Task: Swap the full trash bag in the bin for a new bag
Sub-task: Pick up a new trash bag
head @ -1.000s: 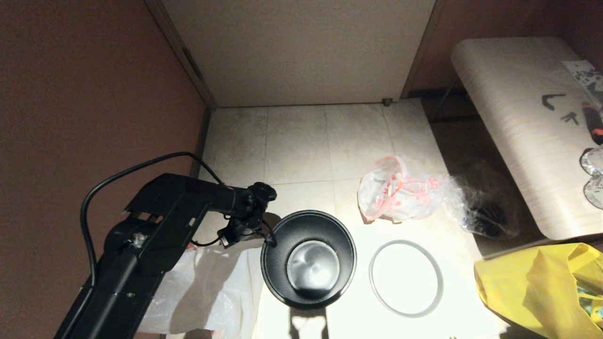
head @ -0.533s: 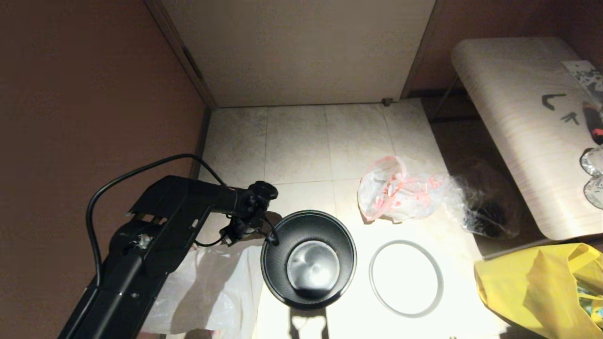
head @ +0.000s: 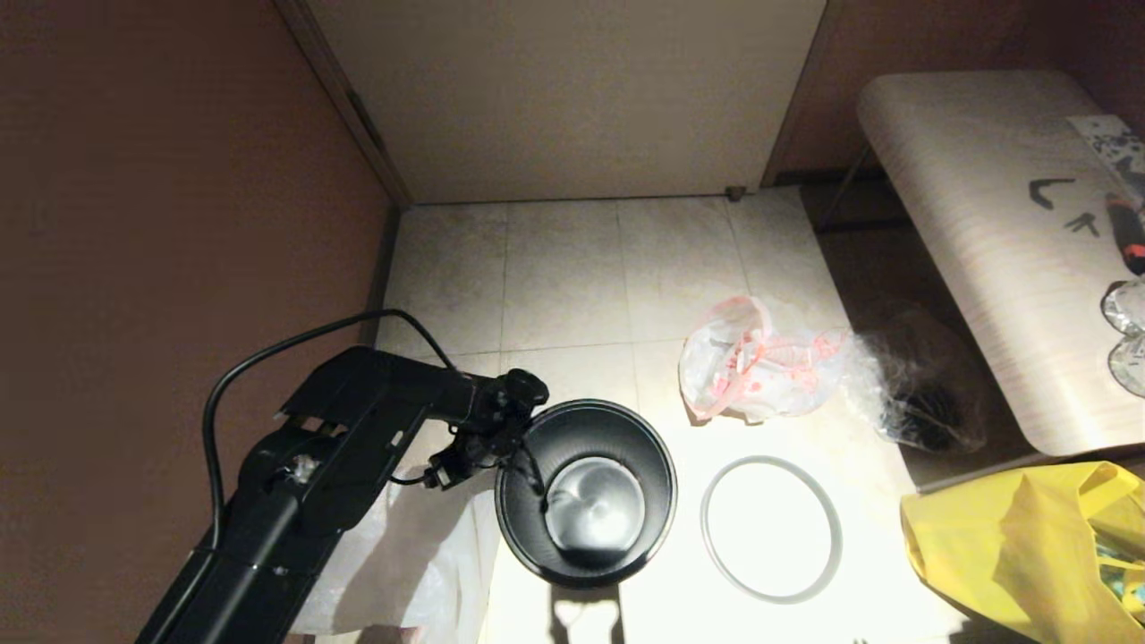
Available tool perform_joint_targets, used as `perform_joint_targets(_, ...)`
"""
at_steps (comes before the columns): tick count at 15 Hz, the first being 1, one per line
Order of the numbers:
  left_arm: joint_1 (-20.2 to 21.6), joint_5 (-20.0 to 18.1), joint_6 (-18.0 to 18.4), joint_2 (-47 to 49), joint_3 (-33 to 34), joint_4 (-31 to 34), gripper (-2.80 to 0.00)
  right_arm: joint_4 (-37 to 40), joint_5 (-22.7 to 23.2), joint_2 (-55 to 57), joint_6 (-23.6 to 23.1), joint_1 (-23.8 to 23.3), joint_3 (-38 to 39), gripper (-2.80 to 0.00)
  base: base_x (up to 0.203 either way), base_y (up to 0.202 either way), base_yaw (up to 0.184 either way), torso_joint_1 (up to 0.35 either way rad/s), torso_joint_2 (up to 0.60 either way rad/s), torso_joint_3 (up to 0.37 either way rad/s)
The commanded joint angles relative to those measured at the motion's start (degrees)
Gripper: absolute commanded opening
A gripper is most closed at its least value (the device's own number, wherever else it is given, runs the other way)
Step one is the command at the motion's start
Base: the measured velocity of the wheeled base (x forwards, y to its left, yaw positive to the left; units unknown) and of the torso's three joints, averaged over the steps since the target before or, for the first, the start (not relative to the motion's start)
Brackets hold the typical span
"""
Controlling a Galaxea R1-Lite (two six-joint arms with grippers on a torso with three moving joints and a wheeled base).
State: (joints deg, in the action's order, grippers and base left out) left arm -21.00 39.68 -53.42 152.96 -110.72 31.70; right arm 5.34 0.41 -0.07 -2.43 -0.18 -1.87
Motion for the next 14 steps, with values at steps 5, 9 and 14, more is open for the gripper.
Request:
perform_joint_targets(5,-5.39,0.22,2.89,2.08,-0.72,-0.95,0.00,0.02,0.02,0.07,-0.04,0.01,0.02,-2.80,0.000,0.000,0.000,0.000,0.00,0.000)
perform_joint_targets(9,-4.48,0.24,4.47,2.80,-0.81,-1.91,0.00,0.02,0.02,0.07,-0.04,0.01,0.02,-2.80,0.000,0.000,0.000,0.000,0.00,0.000)
perform_joint_targets(14,0.04,6.02,8.31,3.83,-0.89,-5.16,0.00,0.02,0.02,0.07,-0.04,0.01,0.02,-2.80,0.000,0.000,0.000,0.000,0.00,0.000)
